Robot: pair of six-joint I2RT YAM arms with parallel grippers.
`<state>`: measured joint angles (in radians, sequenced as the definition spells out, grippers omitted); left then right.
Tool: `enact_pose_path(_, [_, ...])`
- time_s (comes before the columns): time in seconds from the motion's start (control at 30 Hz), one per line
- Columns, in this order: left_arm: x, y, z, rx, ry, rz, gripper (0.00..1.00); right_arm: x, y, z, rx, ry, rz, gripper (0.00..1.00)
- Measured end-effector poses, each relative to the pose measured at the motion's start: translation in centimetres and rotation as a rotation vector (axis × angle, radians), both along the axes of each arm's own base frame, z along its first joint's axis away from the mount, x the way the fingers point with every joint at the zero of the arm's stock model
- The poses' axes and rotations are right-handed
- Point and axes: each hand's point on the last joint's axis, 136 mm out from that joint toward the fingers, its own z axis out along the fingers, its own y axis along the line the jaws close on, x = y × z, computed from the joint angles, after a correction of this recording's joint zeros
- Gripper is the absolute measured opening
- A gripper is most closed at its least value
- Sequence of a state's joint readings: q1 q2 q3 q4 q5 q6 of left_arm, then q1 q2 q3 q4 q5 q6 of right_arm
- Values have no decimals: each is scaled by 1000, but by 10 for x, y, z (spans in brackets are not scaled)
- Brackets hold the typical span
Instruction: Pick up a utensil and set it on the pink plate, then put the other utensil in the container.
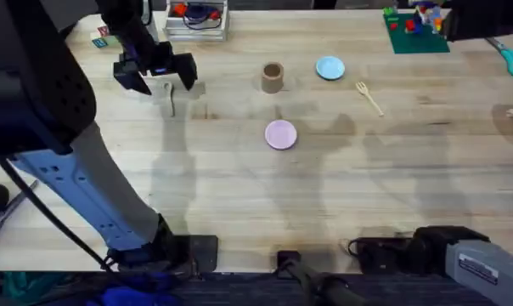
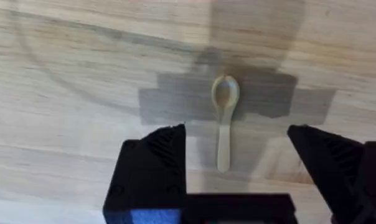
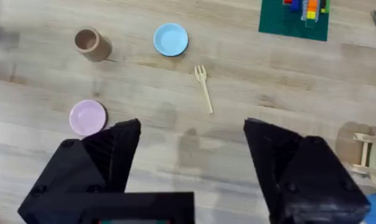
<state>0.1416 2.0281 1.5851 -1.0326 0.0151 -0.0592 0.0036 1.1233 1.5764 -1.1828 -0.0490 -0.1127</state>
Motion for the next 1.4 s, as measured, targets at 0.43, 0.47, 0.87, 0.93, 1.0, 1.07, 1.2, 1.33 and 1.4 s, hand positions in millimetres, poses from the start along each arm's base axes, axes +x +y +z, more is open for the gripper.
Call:
enact_pose_path(0.43, [0, -6, -20, 4, -41, 9, 993, 0, 0, 0, 0, 0, 0, 996])
enact_pose_path(0.47, [0, -6, -20, 6, -47, 9, 993, 0, 0, 0, 0, 0, 0, 996])
enact_pose_path(0.87, [-6, -6, -21, 6, -49, 16, 513, 0, 0, 0, 0, 0, 0, 996])
enact_pose_path(0.93, [-8, -8, -21, -2, -42, 15, 206, 0, 0, 0, 0, 0, 0, 996])
enact_pose_path(1.0, [-9, -10, -20, -5, -37, 10, 58, 0, 0, 0, 0, 0, 0, 995])
enact_pose_path(1.07, [-10, -11, -20, -5, -36, 9, 49, 0, 0, 0, 0, 0, 0, 996])
enact_pose_path(1.2, [-10, -11, -20, -6, -33, 9, 49, 0, 0, 0, 0, 0, 0, 996])
enact_pose_path(1.33, [-37, -16, -15, -4, 50, 0, 42, 0, 0, 0, 0, 0, 0, 996])
enact_pose_path(1.4, [-43, -20, -6, -2, 53, -9, 42, 0, 0, 0, 0, 0, 0, 996])
